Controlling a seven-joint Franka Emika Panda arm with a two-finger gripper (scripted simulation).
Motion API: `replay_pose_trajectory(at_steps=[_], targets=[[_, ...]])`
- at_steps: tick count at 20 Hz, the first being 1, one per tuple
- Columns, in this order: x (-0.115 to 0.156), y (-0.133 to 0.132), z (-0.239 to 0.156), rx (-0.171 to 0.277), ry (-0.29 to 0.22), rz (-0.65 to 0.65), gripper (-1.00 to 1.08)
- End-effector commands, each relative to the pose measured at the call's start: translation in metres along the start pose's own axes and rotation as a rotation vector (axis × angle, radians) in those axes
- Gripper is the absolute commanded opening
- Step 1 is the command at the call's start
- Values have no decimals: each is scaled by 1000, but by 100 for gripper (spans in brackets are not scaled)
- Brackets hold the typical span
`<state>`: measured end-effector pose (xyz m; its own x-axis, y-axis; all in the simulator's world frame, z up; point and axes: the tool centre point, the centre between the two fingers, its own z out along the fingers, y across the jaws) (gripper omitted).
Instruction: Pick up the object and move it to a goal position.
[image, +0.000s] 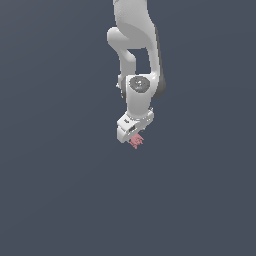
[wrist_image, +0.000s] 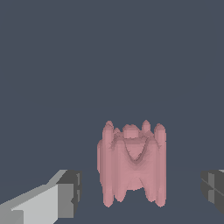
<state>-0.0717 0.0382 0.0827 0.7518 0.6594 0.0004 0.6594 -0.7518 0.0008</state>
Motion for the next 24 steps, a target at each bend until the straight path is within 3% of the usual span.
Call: replay_pose_trajectory(at_steps=[1, 12, 13, 24], targets=[[0, -1, 9, 1, -1, -1, 100], [-1, -1, 43, 1, 0, -4, 100], [-1, -1, 43, 1, 0, -4, -100], [-1, 0, 42, -1, 0, -4, -100]])
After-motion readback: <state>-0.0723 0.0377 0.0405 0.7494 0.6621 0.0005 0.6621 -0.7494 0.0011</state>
